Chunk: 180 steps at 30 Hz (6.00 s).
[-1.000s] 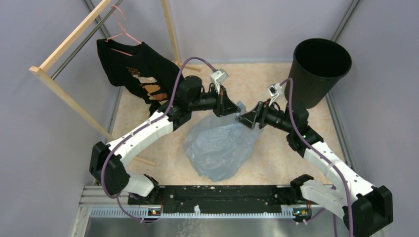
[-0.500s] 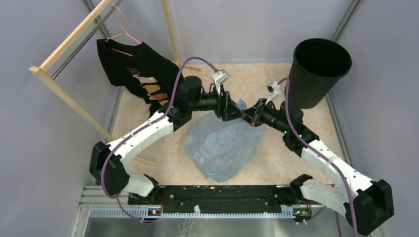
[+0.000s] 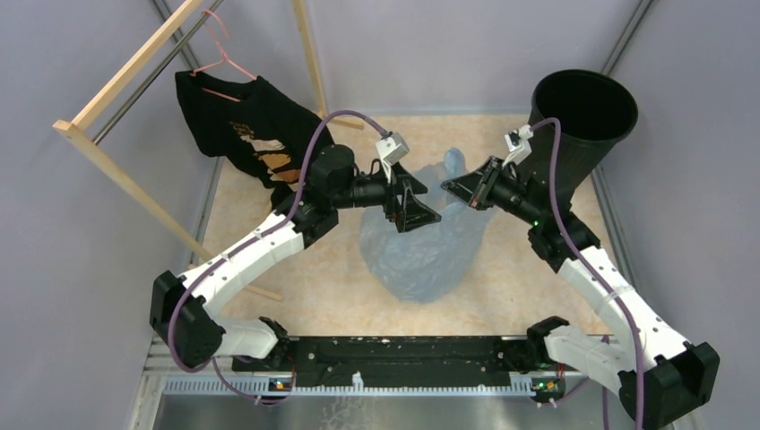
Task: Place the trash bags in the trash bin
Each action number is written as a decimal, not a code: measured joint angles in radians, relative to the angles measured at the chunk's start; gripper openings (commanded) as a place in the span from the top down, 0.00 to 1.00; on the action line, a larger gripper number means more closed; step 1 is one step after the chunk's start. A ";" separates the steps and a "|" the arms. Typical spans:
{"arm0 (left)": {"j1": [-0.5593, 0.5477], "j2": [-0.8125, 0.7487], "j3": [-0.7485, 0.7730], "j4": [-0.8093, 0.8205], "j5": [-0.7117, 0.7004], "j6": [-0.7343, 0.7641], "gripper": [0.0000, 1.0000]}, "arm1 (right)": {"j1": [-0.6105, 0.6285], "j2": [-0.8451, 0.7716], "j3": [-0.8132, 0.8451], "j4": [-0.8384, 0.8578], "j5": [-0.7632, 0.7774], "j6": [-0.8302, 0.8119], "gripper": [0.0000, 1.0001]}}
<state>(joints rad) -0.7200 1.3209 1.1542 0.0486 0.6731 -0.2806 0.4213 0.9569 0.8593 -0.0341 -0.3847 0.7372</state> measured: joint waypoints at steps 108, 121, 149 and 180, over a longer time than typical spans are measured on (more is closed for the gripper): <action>0.082 -0.013 -0.158 0.056 -0.372 -0.034 1.00 | -0.281 0.719 0.852 -0.578 0.850 -0.674 0.36; 0.111 0.011 -0.143 0.056 -0.317 -0.073 1.00 | -0.282 0.753 0.875 -0.591 0.811 -0.708 0.78; 0.143 -0.138 -0.143 0.062 -0.298 -0.078 1.00 | 0.137 0.432 0.624 -0.745 0.476 -0.589 1.00; 0.192 -0.313 0.182 0.493 -0.205 -0.349 1.00 | 0.382 -0.026 0.570 -0.728 0.656 -0.473 0.28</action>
<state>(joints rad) -0.5285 1.0077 1.3361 0.5415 0.4683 -0.6296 0.8032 0.9314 1.4288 -0.7624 0.2710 0.2642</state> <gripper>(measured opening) 0.007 0.695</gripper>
